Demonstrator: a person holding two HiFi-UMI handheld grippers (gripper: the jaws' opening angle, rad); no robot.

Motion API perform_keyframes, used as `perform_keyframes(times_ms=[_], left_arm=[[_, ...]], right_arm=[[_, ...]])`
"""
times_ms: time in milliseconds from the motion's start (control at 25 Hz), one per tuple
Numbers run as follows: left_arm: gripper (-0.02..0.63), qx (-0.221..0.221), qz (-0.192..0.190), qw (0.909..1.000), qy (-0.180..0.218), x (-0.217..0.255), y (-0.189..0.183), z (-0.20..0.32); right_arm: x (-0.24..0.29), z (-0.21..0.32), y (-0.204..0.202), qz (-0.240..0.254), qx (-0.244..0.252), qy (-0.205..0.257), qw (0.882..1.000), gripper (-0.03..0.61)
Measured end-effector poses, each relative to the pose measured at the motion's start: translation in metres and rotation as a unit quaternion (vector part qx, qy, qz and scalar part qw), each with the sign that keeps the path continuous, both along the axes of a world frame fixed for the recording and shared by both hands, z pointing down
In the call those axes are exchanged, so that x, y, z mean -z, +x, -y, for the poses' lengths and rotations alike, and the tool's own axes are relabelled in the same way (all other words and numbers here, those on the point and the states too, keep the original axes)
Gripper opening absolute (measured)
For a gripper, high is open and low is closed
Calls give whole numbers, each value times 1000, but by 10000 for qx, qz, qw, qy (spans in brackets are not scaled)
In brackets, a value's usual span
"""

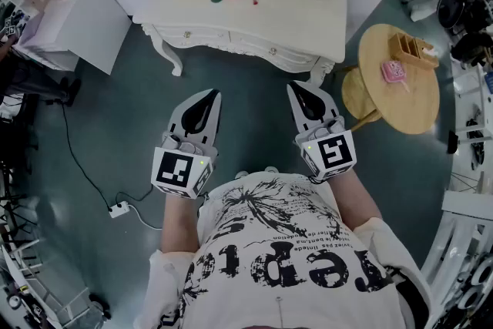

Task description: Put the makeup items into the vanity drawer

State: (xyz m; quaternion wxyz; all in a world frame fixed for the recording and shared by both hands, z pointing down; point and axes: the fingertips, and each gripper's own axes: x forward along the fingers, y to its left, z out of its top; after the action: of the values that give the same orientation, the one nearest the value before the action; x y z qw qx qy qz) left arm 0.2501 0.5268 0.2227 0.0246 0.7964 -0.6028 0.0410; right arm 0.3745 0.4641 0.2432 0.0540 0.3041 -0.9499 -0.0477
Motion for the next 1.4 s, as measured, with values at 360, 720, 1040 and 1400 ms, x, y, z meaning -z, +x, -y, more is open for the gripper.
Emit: perform_keyframes(times_ms=[360, 720, 1040, 1400], left_arm=[[12, -92, -35, 9999, 24, 0, -24, 1], [12, -204, -114, 9997, 26, -11, -55, -6], [12, -54, -216, 9997, -79, -31, -89, -7], [12, 199, -67, 9996, -189, -50, -121, 79]], right_arm=[[3, 0, -24, 22, -96, 39, 9999, 12], [3, -9, -51, 360, -199, 29, 9992, 41], [-5, 8, -83, 432, -275, 132, 9986, 572], [-33, 108, -124, 385, -51, -214, 9990, 572]])
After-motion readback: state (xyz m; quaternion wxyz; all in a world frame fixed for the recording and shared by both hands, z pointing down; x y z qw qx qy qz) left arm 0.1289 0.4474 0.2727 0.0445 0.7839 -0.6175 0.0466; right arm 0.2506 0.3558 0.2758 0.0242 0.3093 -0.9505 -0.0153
